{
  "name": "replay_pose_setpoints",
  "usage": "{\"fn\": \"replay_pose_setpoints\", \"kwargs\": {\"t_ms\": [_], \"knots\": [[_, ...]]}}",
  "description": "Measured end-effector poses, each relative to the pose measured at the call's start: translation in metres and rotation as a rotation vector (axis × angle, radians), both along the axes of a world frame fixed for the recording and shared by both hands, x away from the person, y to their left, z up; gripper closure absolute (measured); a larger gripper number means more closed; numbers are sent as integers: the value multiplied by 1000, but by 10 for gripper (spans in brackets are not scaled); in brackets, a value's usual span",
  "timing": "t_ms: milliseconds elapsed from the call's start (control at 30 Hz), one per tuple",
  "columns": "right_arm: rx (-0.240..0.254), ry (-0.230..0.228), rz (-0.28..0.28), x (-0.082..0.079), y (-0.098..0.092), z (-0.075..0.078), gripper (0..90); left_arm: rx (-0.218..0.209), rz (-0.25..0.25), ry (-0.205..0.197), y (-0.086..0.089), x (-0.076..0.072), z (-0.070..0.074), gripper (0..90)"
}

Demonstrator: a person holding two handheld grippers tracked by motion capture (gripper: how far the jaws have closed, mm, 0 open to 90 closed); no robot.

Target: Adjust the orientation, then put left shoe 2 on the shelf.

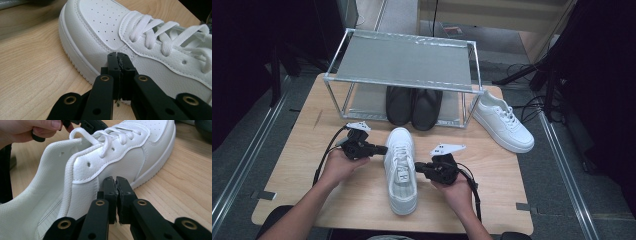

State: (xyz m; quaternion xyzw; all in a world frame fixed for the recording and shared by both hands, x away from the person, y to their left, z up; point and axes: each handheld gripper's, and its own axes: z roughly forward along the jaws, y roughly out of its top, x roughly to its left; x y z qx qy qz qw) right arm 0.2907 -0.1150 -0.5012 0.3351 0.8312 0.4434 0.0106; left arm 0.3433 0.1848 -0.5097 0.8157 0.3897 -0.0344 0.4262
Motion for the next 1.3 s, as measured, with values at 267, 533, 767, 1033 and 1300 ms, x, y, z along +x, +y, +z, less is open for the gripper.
{"fn": "replay_pose_setpoints", "kwargs": {"t_ms": [267, 533, 767, 1033, 1300], "knots": [[33, 2, -39, 0, -7, 4, 822, -2, -9, 5, 0, 1, 6, 803], [52, -9, -88, -6, -11, 12, 672, 30, -11, -22, 7, -9, 17, 600], [43, -38, -144, -14, -10, 17, 603, 12, -12, -11, 12, -11, 21, 546], [19, 12, -258, -21, -4, 20, 489, 9, -1, -19, 17, -12, 23, 538], [101, 8, -262, -36, 8, 31, 491, 2, 30, -20, 25, -11, 24, 520]]}}
